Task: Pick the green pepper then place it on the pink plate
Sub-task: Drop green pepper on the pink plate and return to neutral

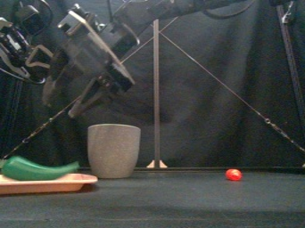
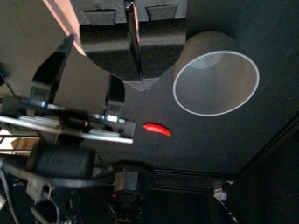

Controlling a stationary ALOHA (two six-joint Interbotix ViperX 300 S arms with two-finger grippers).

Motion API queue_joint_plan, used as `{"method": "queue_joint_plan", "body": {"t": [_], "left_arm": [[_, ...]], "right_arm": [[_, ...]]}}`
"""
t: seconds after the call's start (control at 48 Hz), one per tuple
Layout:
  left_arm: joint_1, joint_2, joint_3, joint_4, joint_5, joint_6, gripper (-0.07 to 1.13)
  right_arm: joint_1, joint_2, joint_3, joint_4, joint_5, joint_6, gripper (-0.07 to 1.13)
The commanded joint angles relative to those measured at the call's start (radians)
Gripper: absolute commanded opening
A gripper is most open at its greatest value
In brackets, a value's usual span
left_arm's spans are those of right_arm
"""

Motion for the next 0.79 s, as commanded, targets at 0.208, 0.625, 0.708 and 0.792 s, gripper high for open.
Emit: {"method": "queue_joint_plan", "body": {"t": [0.208,0.625,0.708,0.792], "left_arm": [[0.002,0.005,-0.02,-0.002,-0.005,0.0,0.11],[0.002,0.005,-0.02,-0.006,-0.003,0.002,0.1],[0.002,0.005,-0.02,-0.005,-0.005,0.003,0.1],[0.002,0.005,-0.02,-0.003,-0.009,0.005,0.1]], "right_arm": [[0.044,-0.179,0.109,-0.015,-0.054,0.002,0.91],[0.051,-0.393,0.396,-0.074,-0.37,-0.006,0.91],[0.044,-0.44,0.471,-0.094,-0.437,-0.011,0.91],[0.02,-0.483,0.54,-0.107,-0.489,-0.011,0.91]]}}
